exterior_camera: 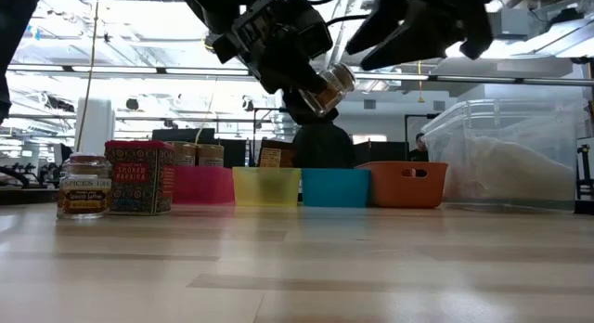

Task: Sort spices by type
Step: Put the brown spice bottle into the blue bin

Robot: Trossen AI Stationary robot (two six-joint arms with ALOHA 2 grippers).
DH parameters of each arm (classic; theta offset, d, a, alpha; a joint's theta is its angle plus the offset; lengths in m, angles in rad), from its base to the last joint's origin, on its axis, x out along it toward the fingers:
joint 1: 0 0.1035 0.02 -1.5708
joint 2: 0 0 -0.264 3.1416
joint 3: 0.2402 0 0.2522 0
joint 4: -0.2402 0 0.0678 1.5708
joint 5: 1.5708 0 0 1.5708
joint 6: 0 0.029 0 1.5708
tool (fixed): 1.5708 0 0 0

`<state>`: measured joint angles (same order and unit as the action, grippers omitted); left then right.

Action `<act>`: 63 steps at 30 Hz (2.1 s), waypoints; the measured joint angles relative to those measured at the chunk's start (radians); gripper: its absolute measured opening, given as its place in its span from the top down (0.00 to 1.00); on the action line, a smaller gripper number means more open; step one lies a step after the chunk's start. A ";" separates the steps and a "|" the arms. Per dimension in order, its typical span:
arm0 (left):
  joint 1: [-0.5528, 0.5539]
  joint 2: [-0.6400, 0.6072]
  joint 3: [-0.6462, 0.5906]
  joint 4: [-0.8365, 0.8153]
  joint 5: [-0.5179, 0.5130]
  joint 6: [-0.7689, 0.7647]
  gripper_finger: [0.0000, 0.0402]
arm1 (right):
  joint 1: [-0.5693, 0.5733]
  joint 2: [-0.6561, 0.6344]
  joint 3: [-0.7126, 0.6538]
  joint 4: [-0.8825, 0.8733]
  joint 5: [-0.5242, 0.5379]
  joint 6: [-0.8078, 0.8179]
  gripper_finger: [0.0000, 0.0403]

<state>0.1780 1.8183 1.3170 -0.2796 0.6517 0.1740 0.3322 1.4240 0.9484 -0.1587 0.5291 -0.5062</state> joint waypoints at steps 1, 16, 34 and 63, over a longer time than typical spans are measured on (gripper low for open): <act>0.000 0.000 0.000 -0.001 0.014 0.000 0.52 | -0.008 0.013 0.012 -0.006 -0.014 -0.012 0.28; -0.002 0.000 0.000 -0.002 0.076 0.005 0.51 | -0.048 0.160 0.117 -0.007 -0.066 -0.144 0.28; -0.033 0.000 -0.001 0.026 0.041 -0.018 0.50 | -0.051 0.168 0.120 0.009 -0.096 -0.132 0.49; -0.071 -0.496 -0.246 -0.007 -0.623 0.030 0.25 | -0.288 0.161 0.120 -0.075 -0.091 0.053 0.48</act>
<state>0.1074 1.3223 1.0709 -0.2868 0.0286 0.2037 0.0446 1.5853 1.0688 -0.2336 0.4379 -0.4532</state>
